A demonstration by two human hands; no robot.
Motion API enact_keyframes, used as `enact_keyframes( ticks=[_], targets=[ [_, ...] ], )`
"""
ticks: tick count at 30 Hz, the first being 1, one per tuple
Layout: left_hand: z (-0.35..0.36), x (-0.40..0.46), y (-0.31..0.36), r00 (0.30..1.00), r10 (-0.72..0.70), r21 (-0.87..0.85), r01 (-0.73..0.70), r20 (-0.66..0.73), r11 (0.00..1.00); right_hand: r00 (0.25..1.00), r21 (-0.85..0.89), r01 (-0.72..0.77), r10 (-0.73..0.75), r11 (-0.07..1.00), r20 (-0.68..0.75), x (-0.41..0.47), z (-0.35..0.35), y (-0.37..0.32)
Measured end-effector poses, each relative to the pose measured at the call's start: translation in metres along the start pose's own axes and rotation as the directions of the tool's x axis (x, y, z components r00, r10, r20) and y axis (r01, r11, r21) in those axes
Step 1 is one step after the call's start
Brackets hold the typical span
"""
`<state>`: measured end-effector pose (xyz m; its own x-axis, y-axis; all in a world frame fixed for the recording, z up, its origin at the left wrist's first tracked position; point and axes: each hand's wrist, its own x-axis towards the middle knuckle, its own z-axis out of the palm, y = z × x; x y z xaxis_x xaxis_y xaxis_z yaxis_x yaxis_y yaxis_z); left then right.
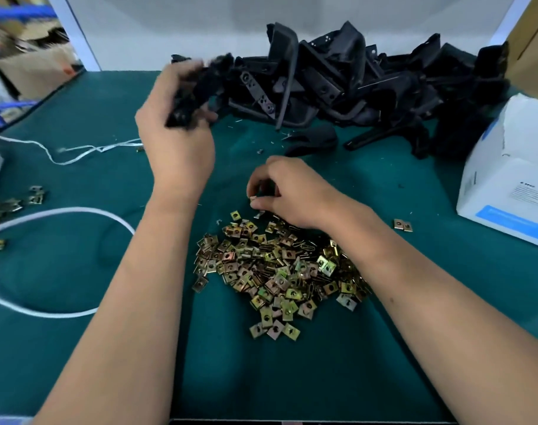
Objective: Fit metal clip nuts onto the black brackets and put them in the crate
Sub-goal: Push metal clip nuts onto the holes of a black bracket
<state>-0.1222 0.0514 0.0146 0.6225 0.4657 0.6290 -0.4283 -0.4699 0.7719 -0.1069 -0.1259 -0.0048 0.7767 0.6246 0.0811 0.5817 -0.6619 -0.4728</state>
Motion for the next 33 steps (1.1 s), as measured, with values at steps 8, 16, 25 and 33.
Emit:
enact_keyframes(
  ticks=[8,16,25,33],
  targets=[
    [0.002,-0.003,0.005,0.954,-0.228,-0.024,0.237,0.192,0.971,0.951,0.633,-0.209,0.307,0.745,-0.048,-0.003,-0.036,0.038],
    [-0.008,0.002,0.007,0.931,-0.366,-0.364,0.344,0.010,0.866,0.818,0.799,-0.313,0.573,0.513,-0.047,-0.022,-0.041,0.044],
    [0.020,-0.025,0.008,0.783,-0.349,0.232,0.264,0.516,0.936,0.805,0.808,0.066,0.447,0.585,-0.389,-0.050,-0.012,0.034],
    [0.032,-0.041,0.011,0.800,-0.194,0.190,0.102,0.567,0.976,0.777,0.764,0.061,0.450,0.643,-0.441,-0.051,-0.012,0.043]
  ],
)
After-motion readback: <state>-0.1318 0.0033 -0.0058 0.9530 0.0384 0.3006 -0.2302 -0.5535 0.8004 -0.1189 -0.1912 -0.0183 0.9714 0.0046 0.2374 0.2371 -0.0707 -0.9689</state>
